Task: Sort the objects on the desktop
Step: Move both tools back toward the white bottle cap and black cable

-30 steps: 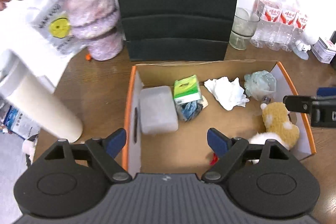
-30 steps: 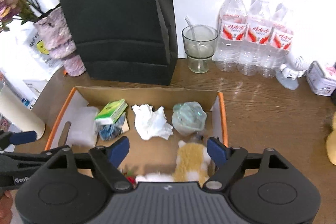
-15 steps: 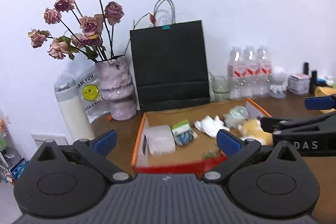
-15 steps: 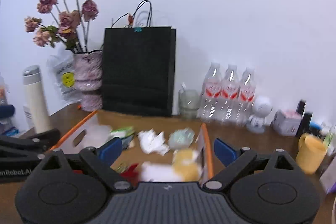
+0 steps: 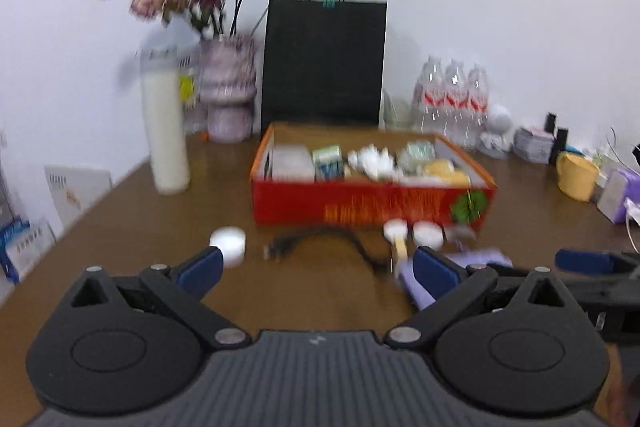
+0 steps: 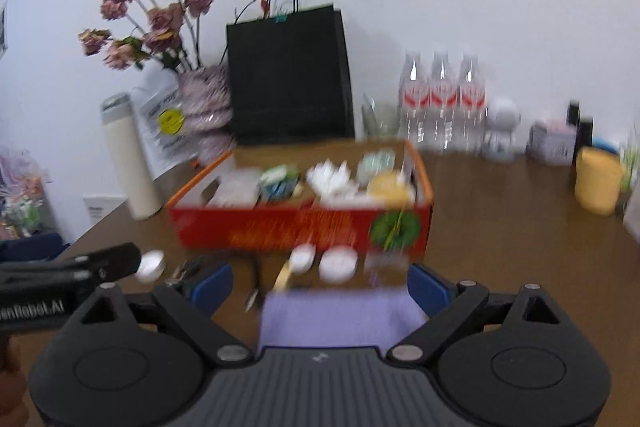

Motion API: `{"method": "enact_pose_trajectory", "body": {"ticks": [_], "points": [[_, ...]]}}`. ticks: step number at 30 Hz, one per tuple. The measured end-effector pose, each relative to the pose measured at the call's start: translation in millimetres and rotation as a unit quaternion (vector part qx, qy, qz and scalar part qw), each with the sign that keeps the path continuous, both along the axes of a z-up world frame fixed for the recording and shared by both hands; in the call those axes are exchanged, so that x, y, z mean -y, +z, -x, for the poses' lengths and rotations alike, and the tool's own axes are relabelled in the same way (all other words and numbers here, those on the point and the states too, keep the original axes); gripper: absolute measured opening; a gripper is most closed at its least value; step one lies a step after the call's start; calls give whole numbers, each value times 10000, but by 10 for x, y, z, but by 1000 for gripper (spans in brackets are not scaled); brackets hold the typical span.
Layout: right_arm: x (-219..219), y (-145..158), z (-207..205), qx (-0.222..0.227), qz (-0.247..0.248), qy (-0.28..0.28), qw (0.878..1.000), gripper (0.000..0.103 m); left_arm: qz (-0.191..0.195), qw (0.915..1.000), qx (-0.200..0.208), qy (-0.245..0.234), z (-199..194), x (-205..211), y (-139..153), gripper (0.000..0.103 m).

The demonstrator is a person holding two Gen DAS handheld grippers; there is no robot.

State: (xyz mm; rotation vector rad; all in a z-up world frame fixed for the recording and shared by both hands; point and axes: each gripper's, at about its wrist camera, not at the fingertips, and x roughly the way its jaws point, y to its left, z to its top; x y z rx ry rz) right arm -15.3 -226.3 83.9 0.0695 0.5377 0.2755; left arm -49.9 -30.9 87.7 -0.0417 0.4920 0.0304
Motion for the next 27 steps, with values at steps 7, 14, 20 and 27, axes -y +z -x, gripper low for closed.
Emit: {"method": "enact_pose_trajectory", "body": {"ticks": [7, 14, 20, 27], "points": [[-12, -432, 612, -244, 108, 111, 9996, 94, -95, 9983, -562, 119, 460, -121, -399, 103], [84, -418, 729, -147, -170, -100, 9997, 94, 34, 9963, -835, 177, 533, -291, -530, 103], [74, -449, 628, -245, -287, 150, 9992, 81, 94, 9955, -932, 116, 379, -326, -550, 103], [-51, -304, 278, -155, -196, 624, 9977, 61, -404, 9975, -568, 95, -252, -640, -391, 103]]}}
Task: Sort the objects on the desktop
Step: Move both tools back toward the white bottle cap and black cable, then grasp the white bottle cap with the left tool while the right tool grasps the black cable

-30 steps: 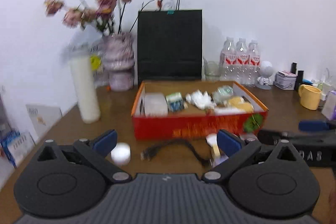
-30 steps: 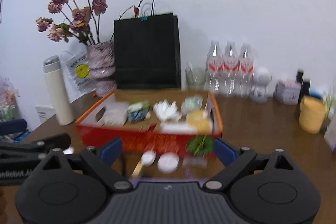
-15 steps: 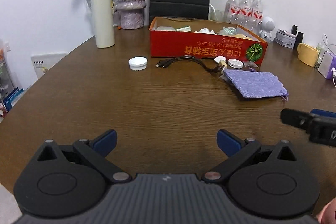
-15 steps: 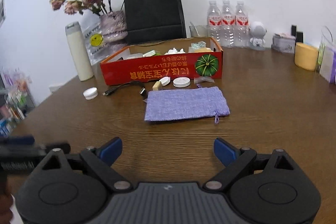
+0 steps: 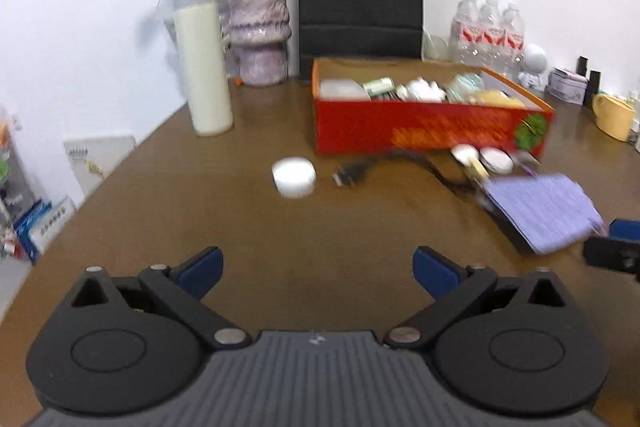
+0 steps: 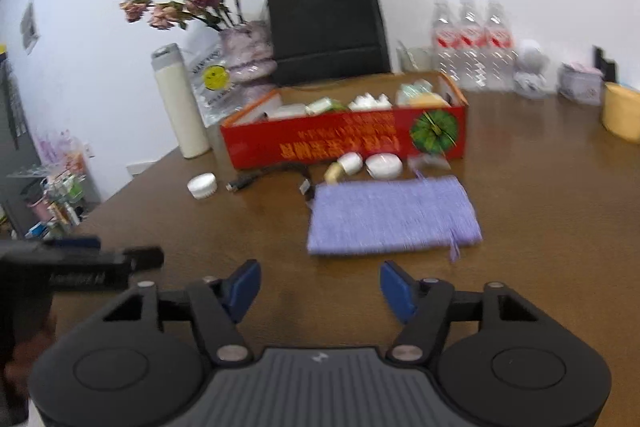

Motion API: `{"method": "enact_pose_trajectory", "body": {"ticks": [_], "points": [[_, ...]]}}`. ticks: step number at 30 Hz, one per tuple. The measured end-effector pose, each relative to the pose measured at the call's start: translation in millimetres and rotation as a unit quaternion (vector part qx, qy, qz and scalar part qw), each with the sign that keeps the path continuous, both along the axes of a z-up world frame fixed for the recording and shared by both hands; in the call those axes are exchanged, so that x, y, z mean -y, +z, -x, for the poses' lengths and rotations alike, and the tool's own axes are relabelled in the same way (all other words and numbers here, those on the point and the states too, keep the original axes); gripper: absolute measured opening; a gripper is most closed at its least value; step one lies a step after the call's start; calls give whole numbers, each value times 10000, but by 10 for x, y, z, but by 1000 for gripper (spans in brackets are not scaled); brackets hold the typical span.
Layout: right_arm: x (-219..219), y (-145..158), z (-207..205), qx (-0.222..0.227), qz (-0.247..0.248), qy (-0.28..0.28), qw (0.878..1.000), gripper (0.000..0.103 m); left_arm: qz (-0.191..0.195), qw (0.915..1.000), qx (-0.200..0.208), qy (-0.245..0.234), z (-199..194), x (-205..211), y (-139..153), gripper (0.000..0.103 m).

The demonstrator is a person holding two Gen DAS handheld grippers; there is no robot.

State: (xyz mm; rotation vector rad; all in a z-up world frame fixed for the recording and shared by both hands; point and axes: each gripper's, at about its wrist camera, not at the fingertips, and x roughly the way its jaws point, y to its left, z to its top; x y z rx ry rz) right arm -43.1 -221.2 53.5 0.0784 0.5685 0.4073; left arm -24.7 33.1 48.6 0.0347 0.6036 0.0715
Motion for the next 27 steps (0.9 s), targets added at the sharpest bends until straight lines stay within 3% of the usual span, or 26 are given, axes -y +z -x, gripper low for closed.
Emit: {"method": "enact_pose_trajectory", "body": {"ticks": [1, 3, 4, 5, 7, 10, 12, 16, 18, 20, 24, 27], "points": [[-42, 50, -101, 89, 59, 62, 9999, 59, -7, 10000, 21, -31, -127, -55, 12, 103], [-166, 131, -363, 212, 245, 192, 9993, 43, 49, 10000, -38, -14, -435, -165, 15, 100], [-238, 157, -498, 226, 328, 234, 9989, 27, 156, 9998, -81, -10, -596, -224, 6, 98], [-321, 172, -655, 216, 388, 289, 9986, 19, 271, 9995, -134, 4, -740, -280, -7, 93], [-514, 170, -1017, 100, 507, 440, 9977, 19, 472, 9986, -237, 18, -1014, -378, -51, 84], [-785, 100, -1478, -104, 685, 658, 9954, 20, 699, 9969, -332, -121, -1289, -473, -162, 81], [-933, -19, -1772, -315, 891, 673, 9932, 21, 744, 9964, -392, -138, -1377, -506, -229, 68], [-1043, -242, -2100, -708, 986, 667, 9904, 21, 785, 9955, -526, -89, -1410, -560, -316, 58], [-1058, -273, -2127, -677, 948, 661, 9910, 21, 765, 9957, -511, -87, -1406, -554, -326, 43], [-1091, -296, -2080, -575, 1065, 622, 9907, 6, 644, 9968, -465, -109, -1389, -533, -344, 41], [-1106, -288, -1915, -512, 959, 654, 9919, 3, 543, 9975, -457, -66, -1363, -506, -340, 41], [-1082, -141, -1687, -133, 982, 633, 9931, 3, 552, 9977, -402, 34, -1250, -493, -272, 41]]}}
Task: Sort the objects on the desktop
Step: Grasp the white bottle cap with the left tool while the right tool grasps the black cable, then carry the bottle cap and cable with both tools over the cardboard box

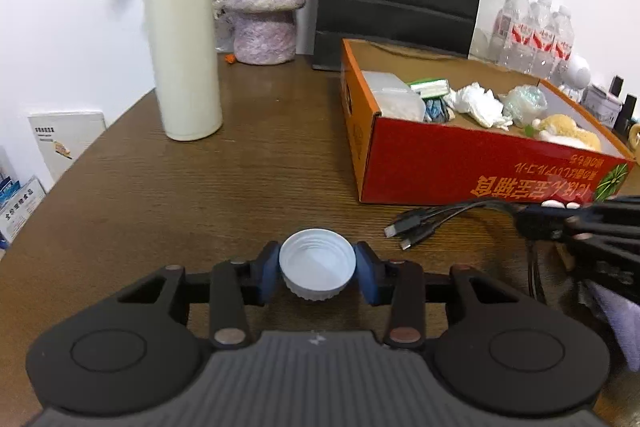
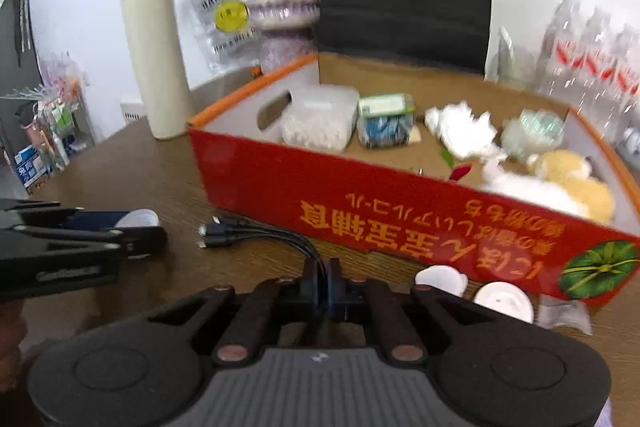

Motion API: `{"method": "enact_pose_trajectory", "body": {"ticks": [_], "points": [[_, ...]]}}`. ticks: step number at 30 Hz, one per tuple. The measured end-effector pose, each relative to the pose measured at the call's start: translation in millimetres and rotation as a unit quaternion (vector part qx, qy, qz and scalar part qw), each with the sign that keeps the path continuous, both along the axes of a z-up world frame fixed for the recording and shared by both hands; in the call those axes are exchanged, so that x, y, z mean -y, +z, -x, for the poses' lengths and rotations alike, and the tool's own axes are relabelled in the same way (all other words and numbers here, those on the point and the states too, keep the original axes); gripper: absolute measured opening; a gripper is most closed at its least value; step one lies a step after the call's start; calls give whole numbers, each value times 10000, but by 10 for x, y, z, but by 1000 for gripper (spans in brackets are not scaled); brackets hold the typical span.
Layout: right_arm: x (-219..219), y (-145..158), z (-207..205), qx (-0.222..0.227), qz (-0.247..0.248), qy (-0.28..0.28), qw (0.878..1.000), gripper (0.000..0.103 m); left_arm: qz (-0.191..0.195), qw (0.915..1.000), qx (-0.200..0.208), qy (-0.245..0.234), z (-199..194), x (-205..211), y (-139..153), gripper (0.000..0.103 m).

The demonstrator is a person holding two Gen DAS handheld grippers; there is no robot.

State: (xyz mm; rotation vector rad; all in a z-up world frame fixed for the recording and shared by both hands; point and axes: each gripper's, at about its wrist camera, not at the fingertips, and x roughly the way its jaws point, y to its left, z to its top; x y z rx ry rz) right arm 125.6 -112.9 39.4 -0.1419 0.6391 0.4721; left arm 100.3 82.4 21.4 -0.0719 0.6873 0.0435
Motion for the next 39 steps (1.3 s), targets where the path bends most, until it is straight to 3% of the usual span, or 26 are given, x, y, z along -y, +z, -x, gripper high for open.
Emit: {"method": "enact_pose_trajectory", "body": {"ticks": [4, 16, 23, 32, 39], "points": [[22, 272, 390, 537, 117, 110, 9984, 2, 136, 9998, 154, 51, 299, 66, 135, 41], [442, 641, 1451, 930, -217, 189, 9953, 1, 134, 9987, 438, -215, 1221, 499, 429, 41], [795, 753, 1922, 1159, -323, -105, 9927, 1, 209, 9985, 474, -187, 1453, 575, 516, 41], [911, 923, 1877, 1408, -145, -121, 9899, 1, 192, 9970, 639, -392, 1453, 737, 642, 41], [844, 1428, 1137, 1668, -161, 163, 9857, 1, 336, 9929, 999, -548, 854, 690, 980, 41]]}}
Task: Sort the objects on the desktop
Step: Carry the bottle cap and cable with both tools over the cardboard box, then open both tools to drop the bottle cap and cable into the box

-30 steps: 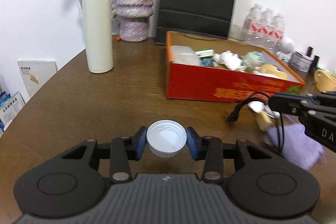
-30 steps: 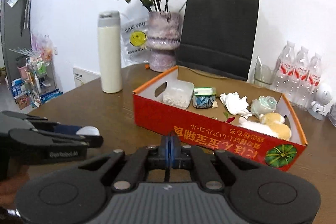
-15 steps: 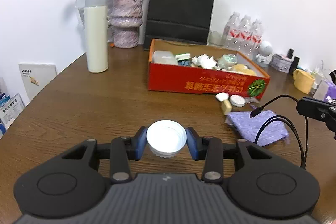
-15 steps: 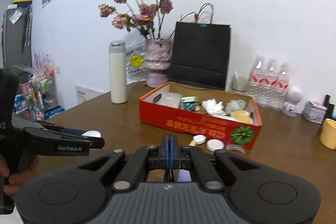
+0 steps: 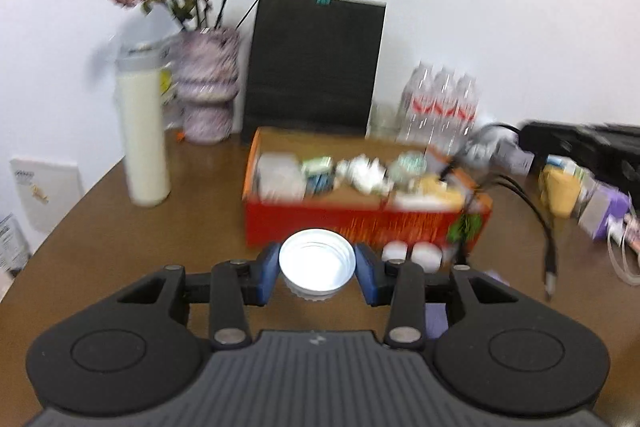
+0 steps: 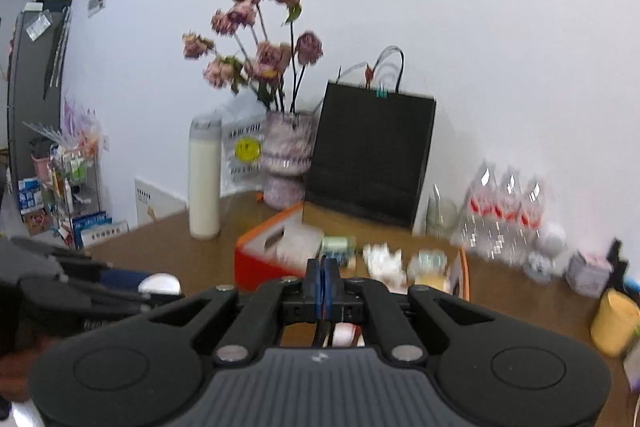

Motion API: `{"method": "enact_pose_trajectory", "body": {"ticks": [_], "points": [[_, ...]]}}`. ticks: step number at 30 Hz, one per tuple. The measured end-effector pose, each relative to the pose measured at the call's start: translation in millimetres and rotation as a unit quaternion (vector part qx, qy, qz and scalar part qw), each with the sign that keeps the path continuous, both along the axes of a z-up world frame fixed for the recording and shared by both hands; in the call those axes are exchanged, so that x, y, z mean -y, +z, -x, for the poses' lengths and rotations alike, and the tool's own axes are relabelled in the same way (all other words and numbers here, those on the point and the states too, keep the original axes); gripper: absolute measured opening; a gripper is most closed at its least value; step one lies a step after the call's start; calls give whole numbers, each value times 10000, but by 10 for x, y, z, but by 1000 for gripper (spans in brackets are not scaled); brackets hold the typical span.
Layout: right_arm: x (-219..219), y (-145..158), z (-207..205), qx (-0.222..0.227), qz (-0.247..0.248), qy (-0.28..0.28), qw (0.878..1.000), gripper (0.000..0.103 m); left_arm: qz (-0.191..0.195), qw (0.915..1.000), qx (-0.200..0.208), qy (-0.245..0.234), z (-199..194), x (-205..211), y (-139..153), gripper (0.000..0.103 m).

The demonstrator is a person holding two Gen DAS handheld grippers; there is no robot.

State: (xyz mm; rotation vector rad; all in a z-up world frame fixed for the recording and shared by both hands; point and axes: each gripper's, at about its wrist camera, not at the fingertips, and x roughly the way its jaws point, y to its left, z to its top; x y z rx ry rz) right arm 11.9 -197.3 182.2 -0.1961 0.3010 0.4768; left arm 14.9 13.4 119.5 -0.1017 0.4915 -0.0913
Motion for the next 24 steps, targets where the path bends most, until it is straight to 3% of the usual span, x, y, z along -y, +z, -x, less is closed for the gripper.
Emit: {"method": "enact_pose_trajectory", "body": {"ticks": [5, 8, 10, 15, 17, 22, 24], "points": [[-283, 308, -1011, -78, 5, 224, 9997, 1, 36, 9998, 164, 83, -778, 33, 251, 41], [-412, 296, -1596, -343, -64, 305, 9989, 1, 256, 9997, -58, -32, -1360, 67, 249, 41], [-432, 124, -2018, -565, 80, 144, 9983, 1, 361, 9986, -383, -66, -1776, 111, 133, 41], [-244, -715, -3086, -1825, 335, -392, 9819, 1, 10, 9948, -1012, -131, -2559, 304, -233, 41], [-176, -963, -3280, -2123, 428, -544, 9747, 1, 1, 9917, -1251, -302, -2765, 402, -345, 41], [-178, -1192, -3383, -2315, 865, -757, 9660, 4, -682, 9854, -1484, -485, -2961, 716, -598, 43], [-202, -1192, -3401, -2301, 1075, -914, 9629, 15, -641, 9839, -1589, -510, -2939, 737, -649, 53]]}}
